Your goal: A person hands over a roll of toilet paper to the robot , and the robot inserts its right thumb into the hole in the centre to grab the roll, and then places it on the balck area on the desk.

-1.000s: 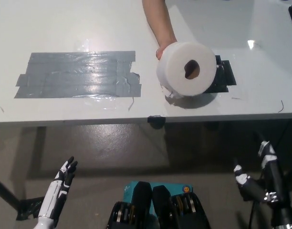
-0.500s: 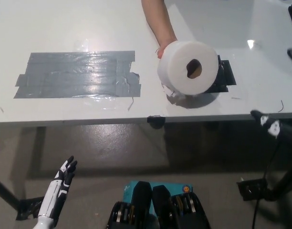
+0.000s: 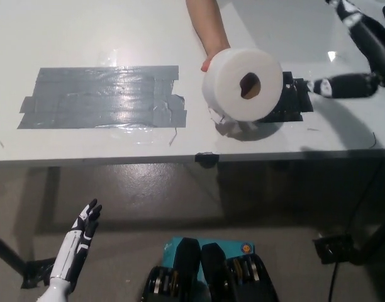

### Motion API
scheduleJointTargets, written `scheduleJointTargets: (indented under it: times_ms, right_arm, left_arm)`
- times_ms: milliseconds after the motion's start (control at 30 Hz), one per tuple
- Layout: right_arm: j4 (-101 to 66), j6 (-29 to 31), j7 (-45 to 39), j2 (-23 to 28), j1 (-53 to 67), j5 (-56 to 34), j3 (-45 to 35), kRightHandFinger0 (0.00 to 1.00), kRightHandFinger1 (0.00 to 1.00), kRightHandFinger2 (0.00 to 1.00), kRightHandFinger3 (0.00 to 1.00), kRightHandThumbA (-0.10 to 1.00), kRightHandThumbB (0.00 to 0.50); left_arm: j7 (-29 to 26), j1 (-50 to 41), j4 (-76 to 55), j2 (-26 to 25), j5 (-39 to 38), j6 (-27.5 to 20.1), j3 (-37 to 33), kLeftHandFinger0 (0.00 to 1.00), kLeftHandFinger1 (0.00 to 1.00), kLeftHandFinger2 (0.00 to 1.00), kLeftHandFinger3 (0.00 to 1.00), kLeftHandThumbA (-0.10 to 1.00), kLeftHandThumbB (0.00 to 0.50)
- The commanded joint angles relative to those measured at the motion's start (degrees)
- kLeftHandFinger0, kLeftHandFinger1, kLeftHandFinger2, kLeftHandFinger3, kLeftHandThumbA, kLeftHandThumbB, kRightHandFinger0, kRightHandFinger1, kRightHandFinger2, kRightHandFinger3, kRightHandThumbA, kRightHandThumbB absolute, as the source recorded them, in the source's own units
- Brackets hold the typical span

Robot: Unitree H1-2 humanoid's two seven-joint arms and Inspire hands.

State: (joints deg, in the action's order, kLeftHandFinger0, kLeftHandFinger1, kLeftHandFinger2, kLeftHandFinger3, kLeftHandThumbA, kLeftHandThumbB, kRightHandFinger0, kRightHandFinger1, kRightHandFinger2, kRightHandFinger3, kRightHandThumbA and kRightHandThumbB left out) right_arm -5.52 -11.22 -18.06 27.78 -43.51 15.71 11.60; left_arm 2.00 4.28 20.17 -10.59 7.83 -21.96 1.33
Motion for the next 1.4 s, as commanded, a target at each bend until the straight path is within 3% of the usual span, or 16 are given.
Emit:
scheduleJointTargets:
  times_ms: [0,467,633,833,1000,1367]
  right_arm:
    - [6.4,-4.1,-4.3,0.5,-7.1,4.5,3.4,1.00,1.00,1.00,1.00,0.99,0.419]
    - [19.0,-5.1,-4.5,-3.3,-15.0,7.9,8.4,1.00,1.00,1.00,1.00,0.97,0.372]
    - [25.6,-1.3,-2.0,-5.7,-16.0,8.6,9.1,1.00,1.00,1.00,1.00,0.98,0.373]
    - [26.6,-2.0,-1.9,-7.0,-16.7,10.6,9.6,1.00,1.00,1.00,1.00,1.00,0.376]
    - [28.6,-1.5,-1.2,-8.1,-17.4,12.3,10.4,1.00,1.00,1.00,1.00,1.00,0.412]
    - [31.0,-0.4,0.5,-9.5,-17.9,14.4,10.8,1.00,1.00,1.00,1.00,1.00,0.400]
  left_arm:
    - [-1.0,0.5,-1.6,-0.8,-0.2,-1.0,0.6,1.00,1.00,1.00,1.00,1.00,0.500]
    - [-1.0,0.4,-1.9,-0.5,0.0,-0.6,0.3,1.00,1.00,1.00,1.00,1.00,0.500]
    - [-1.0,0.4,-1.6,-0.4,-0.2,-1.2,0.3,1.00,1.00,1.00,1.00,1.00,0.500]
    - [-0.9,0.6,-1.4,-0.4,-0.2,-1.4,0.2,1.00,1.00,1.00,1.00,1.00,0.500]
    - [-0.6,0.7,-1.7,-0.4,-0.4,-1.0,0.1,1.00,1.00,1.00,1.00,1.00,0.500]
    - [-0.7,0.7,-1.7,-0.6,-0.1,-1.0,0.0,1.00,1.00,1.00,1.00,1.00,0.500]
